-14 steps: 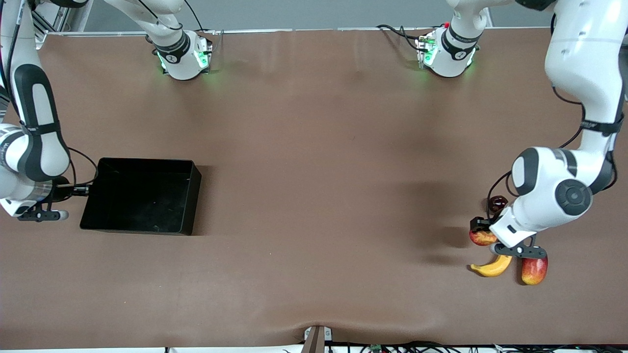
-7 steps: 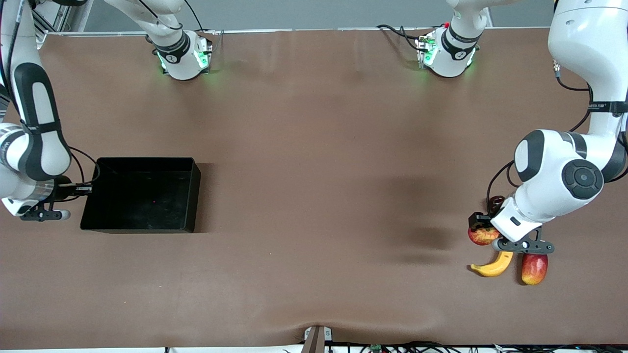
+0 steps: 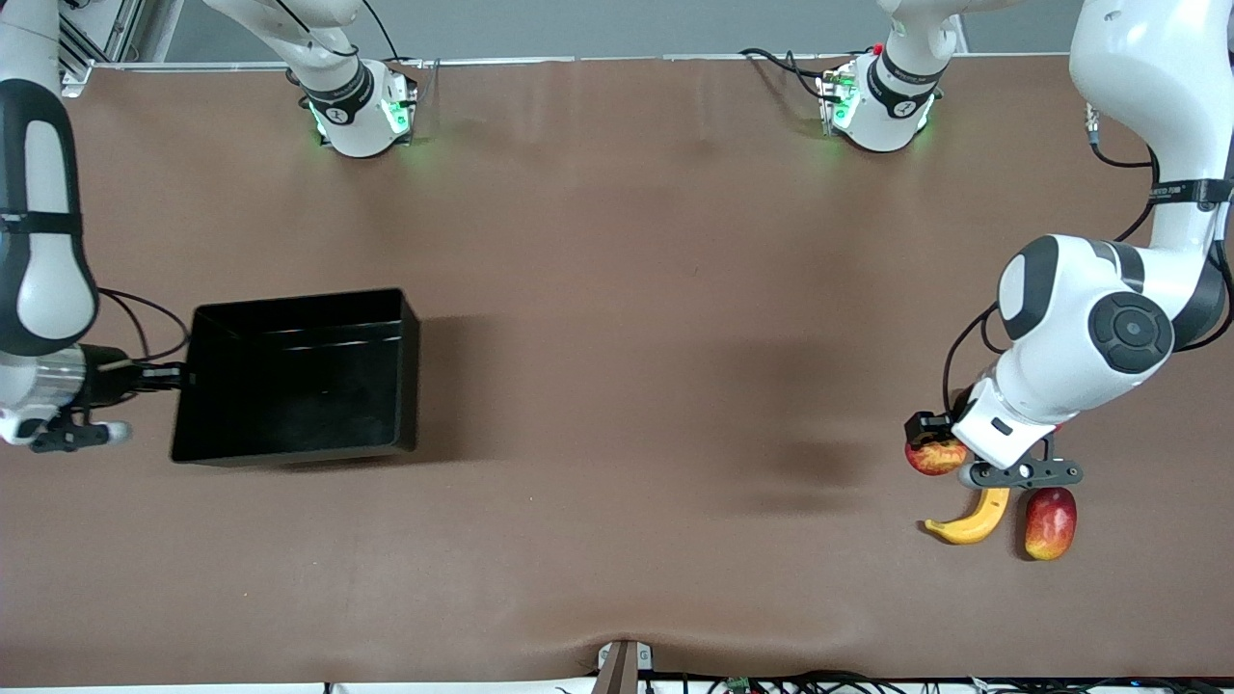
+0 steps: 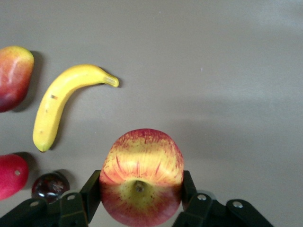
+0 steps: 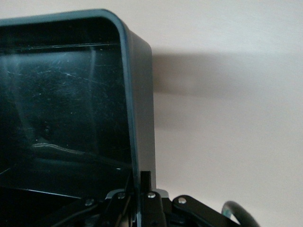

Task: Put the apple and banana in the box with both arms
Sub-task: 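Lift the apple with the left gripper while the right gripper slides the box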

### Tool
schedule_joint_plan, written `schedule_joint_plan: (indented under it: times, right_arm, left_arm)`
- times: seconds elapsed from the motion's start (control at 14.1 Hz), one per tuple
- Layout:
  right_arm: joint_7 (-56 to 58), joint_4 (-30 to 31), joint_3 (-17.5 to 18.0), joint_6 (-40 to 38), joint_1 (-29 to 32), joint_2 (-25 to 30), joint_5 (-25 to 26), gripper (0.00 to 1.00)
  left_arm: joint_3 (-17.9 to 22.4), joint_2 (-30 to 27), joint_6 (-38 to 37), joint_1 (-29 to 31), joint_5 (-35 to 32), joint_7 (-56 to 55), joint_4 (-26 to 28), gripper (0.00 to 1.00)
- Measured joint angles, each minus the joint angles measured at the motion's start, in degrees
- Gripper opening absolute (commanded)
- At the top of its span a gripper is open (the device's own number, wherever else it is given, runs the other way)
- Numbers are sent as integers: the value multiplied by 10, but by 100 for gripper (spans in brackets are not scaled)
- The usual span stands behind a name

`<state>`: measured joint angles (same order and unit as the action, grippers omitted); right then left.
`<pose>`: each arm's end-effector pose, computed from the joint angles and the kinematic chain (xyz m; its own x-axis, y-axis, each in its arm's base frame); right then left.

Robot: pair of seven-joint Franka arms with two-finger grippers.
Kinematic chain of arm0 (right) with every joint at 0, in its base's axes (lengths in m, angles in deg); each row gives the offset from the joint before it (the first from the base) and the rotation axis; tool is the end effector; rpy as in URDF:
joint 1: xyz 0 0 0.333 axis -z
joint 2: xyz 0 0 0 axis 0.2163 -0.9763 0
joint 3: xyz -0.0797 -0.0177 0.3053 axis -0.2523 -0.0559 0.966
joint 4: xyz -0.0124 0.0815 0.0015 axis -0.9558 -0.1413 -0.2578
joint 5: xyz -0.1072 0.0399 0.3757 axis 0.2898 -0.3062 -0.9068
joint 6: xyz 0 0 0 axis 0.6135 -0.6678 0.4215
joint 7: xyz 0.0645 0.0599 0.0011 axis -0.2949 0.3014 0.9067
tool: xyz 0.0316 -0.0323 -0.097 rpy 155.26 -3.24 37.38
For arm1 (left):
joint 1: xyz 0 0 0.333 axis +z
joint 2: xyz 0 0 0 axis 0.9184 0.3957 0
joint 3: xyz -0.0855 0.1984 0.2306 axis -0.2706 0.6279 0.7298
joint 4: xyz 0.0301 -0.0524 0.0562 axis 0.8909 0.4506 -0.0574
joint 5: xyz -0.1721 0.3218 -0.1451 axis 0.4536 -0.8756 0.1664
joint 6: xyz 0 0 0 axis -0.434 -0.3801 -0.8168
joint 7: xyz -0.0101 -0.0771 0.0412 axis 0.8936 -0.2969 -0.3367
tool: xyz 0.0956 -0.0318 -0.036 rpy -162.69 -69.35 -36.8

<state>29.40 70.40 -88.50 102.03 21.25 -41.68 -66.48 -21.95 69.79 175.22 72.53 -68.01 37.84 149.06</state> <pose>0.6412 -0.1038 0.3434 0.9711 0.1544 -0.1821 0.0992 -0.9548 -0.2803 0.6776 -0.1022 0.3736 0.9958 0.0399 0.0827 0.0382 -0.9990 0.0213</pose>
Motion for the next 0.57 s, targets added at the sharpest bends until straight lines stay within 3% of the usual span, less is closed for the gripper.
schedule_joint_plan:
  times: [0.28, 0.57]
  right_arm:
    - [-63, 0, 10, 3, -74, 0, -46, 0]
    - [-211, -1, 13, 44, -173, -1, -49, 0]
  left_arm:
    - [-4, -9, -19, -21, 0, -54, 0, 0]
    - [-23, -28, -41, -26, 0, -99, 0, 0]
